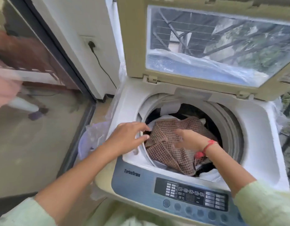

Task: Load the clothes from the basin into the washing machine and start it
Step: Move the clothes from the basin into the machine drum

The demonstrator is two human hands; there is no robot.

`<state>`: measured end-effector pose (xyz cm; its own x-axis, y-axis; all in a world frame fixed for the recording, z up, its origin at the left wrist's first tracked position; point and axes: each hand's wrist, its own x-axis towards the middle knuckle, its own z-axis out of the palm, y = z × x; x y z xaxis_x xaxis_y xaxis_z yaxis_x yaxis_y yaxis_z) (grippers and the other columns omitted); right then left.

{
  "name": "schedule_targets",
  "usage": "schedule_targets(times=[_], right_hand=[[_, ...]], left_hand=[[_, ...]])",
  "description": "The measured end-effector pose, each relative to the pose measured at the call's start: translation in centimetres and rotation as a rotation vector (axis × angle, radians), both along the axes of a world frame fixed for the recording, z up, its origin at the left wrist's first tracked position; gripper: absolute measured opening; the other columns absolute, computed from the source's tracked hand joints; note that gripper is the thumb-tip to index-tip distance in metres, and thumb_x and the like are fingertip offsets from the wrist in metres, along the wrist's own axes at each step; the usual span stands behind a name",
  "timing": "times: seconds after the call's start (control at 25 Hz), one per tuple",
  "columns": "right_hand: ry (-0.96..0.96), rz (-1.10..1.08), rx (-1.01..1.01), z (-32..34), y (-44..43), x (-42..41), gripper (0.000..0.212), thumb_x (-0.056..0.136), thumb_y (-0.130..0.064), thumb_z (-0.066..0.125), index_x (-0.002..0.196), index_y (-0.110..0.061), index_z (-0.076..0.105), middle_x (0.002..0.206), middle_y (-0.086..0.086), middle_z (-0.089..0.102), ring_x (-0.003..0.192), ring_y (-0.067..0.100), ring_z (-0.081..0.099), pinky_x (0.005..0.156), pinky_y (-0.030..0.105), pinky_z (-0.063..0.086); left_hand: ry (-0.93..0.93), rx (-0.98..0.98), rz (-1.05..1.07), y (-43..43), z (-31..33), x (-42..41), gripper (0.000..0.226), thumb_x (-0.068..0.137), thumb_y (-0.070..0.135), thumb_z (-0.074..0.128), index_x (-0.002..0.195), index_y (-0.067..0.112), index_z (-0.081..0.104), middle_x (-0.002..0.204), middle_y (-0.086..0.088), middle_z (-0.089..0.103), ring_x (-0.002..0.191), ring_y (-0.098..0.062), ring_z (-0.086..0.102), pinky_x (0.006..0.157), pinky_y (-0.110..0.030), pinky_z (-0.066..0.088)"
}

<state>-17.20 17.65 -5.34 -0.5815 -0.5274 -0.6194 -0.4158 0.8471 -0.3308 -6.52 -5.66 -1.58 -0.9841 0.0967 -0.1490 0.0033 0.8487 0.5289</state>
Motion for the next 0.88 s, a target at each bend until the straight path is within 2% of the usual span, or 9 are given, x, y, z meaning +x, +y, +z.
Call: schedule_targets(times=[0.16,0.24,0.36,0.44,0.52,0.6,0.68,0.76,0.88], right_hand=[[0.01,-0.073,-0.461,6.2,-7.3,6.0,0.057,0.085,-0.039,0.065,0.137,-0.026,0.044,0.136,-0.005,0.052,0.117,0.01,0.054,0.099,0.031,0.046],[-0.013,-0.108,-0.648,7.8,-11.7,9.1,0.049,0.085,-0.039,0.065,0.131,-0.028,0.05,0.129,-0.009,0.055,0.112,0.004,0.055,0.097,0.026,0.045],[0.015,-0.05,-0.766,8.0,-18.6,12.5,0.039,0.088,-0.033,0.063,0.125,-0.026,0.055,0.12,-0.007,0.057,0.108,0.005,0.055,0.093,0.022,0.043],[0.037,-0.008,-0.762,6.7,-23.6,14.0,0.037,0.089,-0.028,0.061,0.124,-0.022,0.056,0.12,-0.005,0.057,0.108,0.007,0.053,0.092,0.021,0.041],[0.068,-0.001,-0.718,4.3,-28.2,15.5,0.038,0.088,-0.024,0.061,0.124,-0.019,0.055,0.121,-0.001,0.056,0.11,0.013,0.052,0.093,0.022,0.039],[0.069,-0.078,-0.638,0.7,-33.1,16.9,0.037,0.086,-0.02,0.062,0.122,-0.017,0.057,0.119,0.003,0.056,0.108,0.019,0.054,0.087,0.017,0.035],[0.001,-0.204,-0.541,-3.3,-36.9,17.9,0.036,0.085,-0.017,0.063,0.121,-0.016,0.057,0.116,0.006,0.056,0.104,0.022,0.055,0.083,0.017,0.035],[-0.074,-0.292,-0.434,-8.0,-39.6,17.7,0.039,0.085,-0.016,0.063,0.124,-0.013,0.057,0.114,0.008,0.056,0.104,0.023,0.056,0.09,0.024,0.04],[-0.093,-0.414,-0.331,-16.3,-42.1,15.2,0.038,0.084,-0.014,0.065,0.121,-0.011,0.059,0.114,0.011,0.057,0.105,0.025,0.056,0.094,0.031,0.043]], left_hand=[[0.147,0.294,0.42,-7.4,2.1,7.7,0.02,0.081,0.045,0.055,0.092,0.032,0.066,0.092,0.021,0.068,0.09,0.007,0.061,0.082,-0.014,0.046],[0.172,0.344,0.555,-10.4,2.2,11.0,0.021,0.078,0.045,0.055,0.089,0.032,0.066,0.092,0.022,0.068,0.085,0.008,0.061,0.078,-0.011,0.045],[0.1,0.366,0.649,-14.8,0.4,14.3,0.005,0.085,0.022,0.066,0.088,0.026,0.067,0.09,0.025,0.066,0.081,0.011,0.06,0.072,-0.004,0.041],[0.049,0.355,0.668,-18.7,-1.7,15.6,0.014,0.085,0.011,0.066,0.085,0.025,0.066,0.086,0.024,0.067,0.078,0.015,0.059,0.07,0.0,0.038],[-0.026,0.349,0.682,-22.7,-4.3,16.1,0.014,0.085,0.01,0.066,0.085,0.025,0.066,0.076,0.016,0.068,0.076,0.017,0.057,0.068,0.0,0.037],[-0.119,0.349,0.681,-27.2,-7.7,16.3,0.014,0.085,0.01,0.066,0.085,0.023,0.065,0.077,0.016,0.066,0.073,0.015,0.057,0.066,-0.003,0.037],[-0.235,0.345,0.663,-31.1,-11.7,16.1,0.013,0.085,0.011,0.065,0.084,0.024,0.063,0.078,0.013,0.065,0.073,0.008,0.059,0.069,-0.015,0.041],[-0.35,0.308,0.617,-34.4,-16.4,14.7,0.008,0.085,0.016,0.065,0.088,0.024,0.064,0.084,0.006,0.068,0.082,-0.008,0.064,0.073,-0.022,0.044],[-0.448,0.217,0.41,-38.0,-24.6,11.2,0.016,0.086,0.021,0.063,0.1,0.014,0.066,0.101,-0.005,0.068,0.097,-0.023,0.063,0.083,-0.03,0.047]])
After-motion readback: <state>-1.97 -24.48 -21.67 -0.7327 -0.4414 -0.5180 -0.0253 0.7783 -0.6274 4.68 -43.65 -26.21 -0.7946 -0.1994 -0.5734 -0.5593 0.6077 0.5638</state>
